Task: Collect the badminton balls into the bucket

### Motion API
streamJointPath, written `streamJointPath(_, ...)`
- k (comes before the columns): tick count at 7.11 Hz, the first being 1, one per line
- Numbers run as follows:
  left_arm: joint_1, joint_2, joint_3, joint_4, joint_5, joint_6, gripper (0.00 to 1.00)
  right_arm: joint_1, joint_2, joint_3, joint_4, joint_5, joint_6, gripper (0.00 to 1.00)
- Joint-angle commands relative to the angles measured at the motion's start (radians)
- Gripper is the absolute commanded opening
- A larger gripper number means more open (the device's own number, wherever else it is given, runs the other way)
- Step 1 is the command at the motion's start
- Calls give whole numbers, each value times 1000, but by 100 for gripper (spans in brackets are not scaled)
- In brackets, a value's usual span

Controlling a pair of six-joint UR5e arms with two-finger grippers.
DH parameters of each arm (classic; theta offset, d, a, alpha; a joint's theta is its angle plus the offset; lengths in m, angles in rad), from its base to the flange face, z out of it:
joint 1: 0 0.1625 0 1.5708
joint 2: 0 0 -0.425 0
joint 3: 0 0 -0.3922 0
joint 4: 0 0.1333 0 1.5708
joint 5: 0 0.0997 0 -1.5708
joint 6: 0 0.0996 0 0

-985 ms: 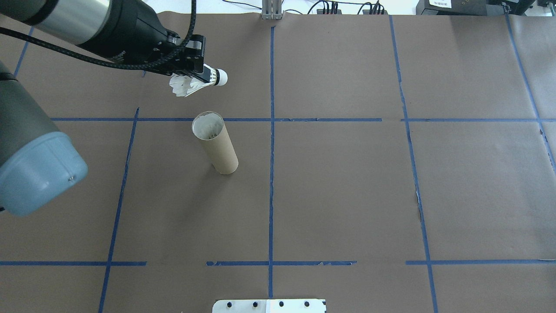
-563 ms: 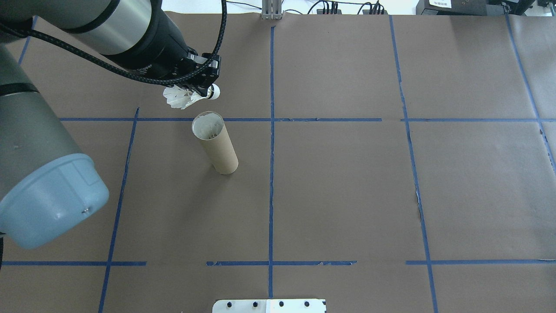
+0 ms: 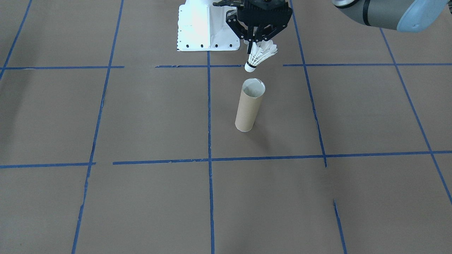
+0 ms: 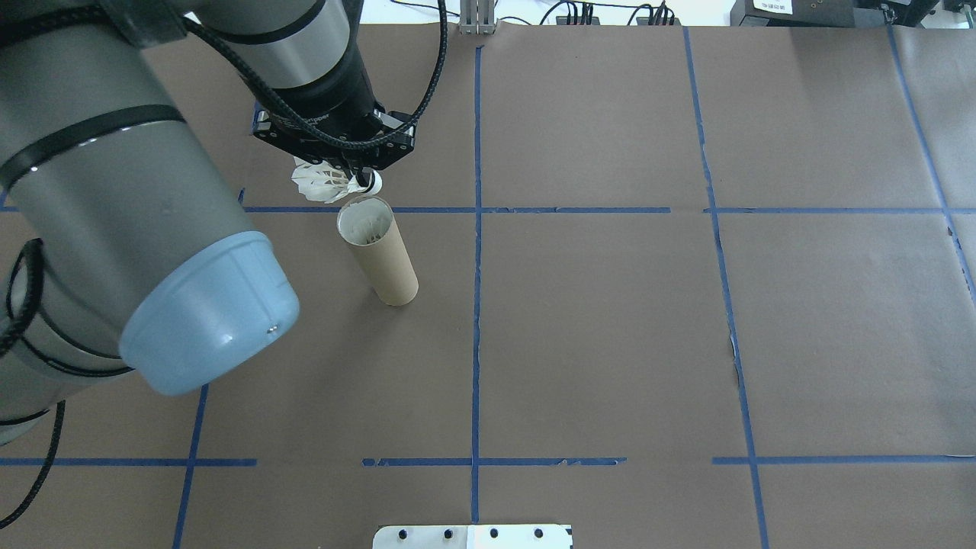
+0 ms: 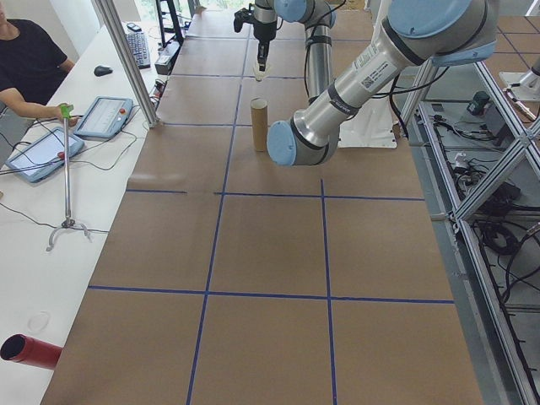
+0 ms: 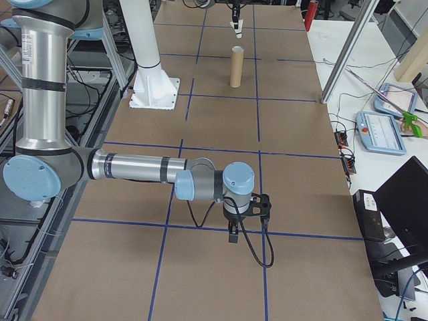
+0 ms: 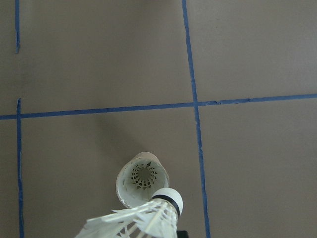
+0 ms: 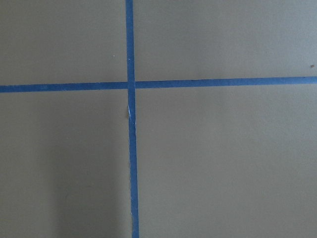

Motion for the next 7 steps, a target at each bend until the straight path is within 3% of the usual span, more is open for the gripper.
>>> streamJointPath(1, 95, -178, 187, 174, 167, 48, 0, 0, 0, 0, 0, 0, 0, 100)
streamJointPath(4, 94, -181, 296, 190, 181, 218, 0, 0, 0, 0, 0, 0, 0, 100)
streamJointPath(5, 92, -172, 297, 210, 208, 252, 0, 0, 0, 0, 0, 0, 0, 100)
streamJointPath(7, 91, -120, 284, 210, 213, 275, 0, 0, 0, 0, 0, 0, 0, 100)
